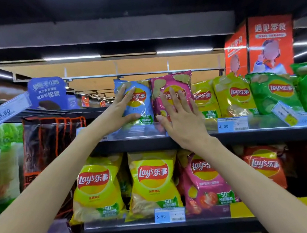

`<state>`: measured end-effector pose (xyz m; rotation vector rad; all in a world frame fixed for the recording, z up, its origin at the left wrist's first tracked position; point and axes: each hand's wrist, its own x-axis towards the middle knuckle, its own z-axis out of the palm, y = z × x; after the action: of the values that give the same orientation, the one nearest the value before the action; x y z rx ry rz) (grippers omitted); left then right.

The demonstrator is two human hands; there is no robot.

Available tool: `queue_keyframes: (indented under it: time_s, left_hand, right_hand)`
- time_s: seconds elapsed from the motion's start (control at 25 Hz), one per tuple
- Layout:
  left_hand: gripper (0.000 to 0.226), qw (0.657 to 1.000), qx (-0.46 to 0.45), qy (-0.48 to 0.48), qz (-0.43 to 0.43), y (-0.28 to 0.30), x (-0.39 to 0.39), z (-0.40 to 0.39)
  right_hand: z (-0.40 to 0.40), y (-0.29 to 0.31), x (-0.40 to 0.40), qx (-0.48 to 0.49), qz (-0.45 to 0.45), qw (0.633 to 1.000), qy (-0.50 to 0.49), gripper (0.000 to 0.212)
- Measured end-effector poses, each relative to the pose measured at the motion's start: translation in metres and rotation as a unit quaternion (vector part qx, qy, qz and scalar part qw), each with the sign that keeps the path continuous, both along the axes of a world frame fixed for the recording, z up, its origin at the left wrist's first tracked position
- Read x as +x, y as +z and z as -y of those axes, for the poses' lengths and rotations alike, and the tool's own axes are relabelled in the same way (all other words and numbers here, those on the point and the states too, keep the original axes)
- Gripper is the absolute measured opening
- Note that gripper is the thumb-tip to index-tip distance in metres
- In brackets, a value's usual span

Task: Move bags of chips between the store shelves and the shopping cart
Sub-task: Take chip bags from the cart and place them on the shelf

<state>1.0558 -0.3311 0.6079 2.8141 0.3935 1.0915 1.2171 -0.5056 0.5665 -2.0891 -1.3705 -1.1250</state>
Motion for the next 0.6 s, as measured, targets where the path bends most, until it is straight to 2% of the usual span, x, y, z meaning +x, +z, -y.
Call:
queue_keyframes:
  time_s: [0.12,0.2,0.28,0.44,0.6]
  left_hand:
    - [0.101,1.000,0.019,0.025,-0.001,0.000,-0.001,0.008]
    - [0.096,0.996,0.056,0.062,0.011,-0.001,-0.001,0.018]
    - [0.089,0.989,0.111,0.084,0.048,-0.004,0.001,0.030]
    - [0.072,0.966,0.223,0.013,0.130,0.007,0.031,0.056]
    - [0.062,0.948,0.284,-0.026,0.138,0.035,0.091,0.090]
  right_hand:
    - [0.008,0.001,0.004,0.001,0.010,0.999,0.045,0.064]
    - [0.017,-0.003,0.007,0.033,0.043,0.995,0.080,0.063]
    - [0.029,-0.004,0.020,0.068,0.040,0.992,0.094,0.063]
    - [0.057,0.020,0.077,0.125,-0.043,0.991,0.038,0.059]
    - [0.082,0.029,0.118,0.095,-0.048,0.994,-0.005,0.061]
